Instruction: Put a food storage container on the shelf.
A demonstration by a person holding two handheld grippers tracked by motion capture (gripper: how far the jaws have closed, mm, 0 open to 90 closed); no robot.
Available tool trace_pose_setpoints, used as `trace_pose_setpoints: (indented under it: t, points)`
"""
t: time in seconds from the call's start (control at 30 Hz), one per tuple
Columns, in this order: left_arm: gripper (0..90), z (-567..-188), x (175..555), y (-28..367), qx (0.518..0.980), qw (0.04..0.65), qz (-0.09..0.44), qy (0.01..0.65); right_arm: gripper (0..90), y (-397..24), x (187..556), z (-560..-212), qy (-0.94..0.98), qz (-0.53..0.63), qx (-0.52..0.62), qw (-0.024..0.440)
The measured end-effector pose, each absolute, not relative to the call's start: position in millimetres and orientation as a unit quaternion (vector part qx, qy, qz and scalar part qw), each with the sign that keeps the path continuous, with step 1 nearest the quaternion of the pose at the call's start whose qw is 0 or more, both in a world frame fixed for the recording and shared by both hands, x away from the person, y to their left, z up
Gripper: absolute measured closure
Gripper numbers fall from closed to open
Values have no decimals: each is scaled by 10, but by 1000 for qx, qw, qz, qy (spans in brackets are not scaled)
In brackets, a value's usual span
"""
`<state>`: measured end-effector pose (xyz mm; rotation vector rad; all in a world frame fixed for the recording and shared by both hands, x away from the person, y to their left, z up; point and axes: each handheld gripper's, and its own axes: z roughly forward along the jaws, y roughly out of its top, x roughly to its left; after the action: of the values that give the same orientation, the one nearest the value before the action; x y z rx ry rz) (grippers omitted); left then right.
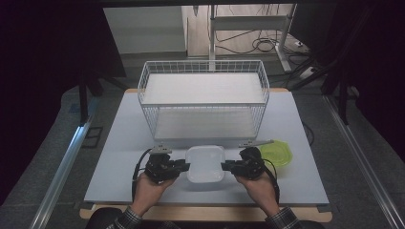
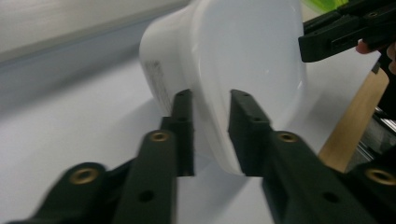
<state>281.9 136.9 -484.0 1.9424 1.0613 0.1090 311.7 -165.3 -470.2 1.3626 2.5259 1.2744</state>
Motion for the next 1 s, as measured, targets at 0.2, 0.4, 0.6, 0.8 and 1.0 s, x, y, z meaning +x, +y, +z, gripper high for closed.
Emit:
trace_pose_setpoints:
  t: [0.2, 0.4, 0.6, 0.8, 1.0]
  points:
    - [780, -4882, 2829, 1384, 771, 456, 50, 441, 783, -1613, 3082, -4717, 807, 411, 422, 40]
    - [787, -4803, 2828, 1414, 762, 475, 59, 437, 783, -1605, 3075, -4662, 804, 422, 415, 54]
    - [787, -4627, 2864, 1403, 764, 480, 78, 425, 782, -1623, 3101, -4492, 800, 440, 402, 69]
    - [787, -4387, 2937, 1376, 766, 485, 95, 411, 782, -1646, 3127, -4327, 795, 451, 396, 84]
    - [787, -4161, 3019, 1378, 768, 488, 110, 400, 782, -1652, 3192, -4100, 790, 464, 389, 100]
